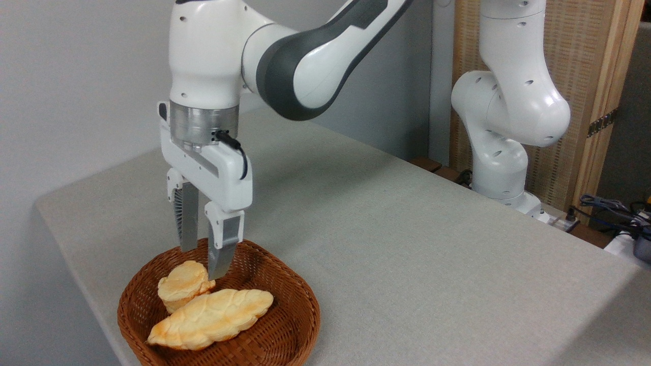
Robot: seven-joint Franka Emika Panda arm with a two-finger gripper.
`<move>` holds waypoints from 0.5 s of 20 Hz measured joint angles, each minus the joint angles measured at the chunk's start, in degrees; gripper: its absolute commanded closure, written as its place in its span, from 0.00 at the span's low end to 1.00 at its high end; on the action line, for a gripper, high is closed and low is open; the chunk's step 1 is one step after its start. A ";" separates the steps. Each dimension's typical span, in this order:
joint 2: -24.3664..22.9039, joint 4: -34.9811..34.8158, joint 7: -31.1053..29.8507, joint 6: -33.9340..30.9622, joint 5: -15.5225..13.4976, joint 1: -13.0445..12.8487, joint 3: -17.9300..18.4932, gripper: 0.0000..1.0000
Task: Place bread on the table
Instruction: 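Lower the open gripper onto the small round roll in the basket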
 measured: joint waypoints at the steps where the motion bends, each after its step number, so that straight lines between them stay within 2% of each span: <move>1: 0.57 0.00 0.00 0.98 -0.01 -0.02 -0.49 0.00; 10: 5.25 0.02 0.00 6.62 -0.03 -0.05 -2.62 0.00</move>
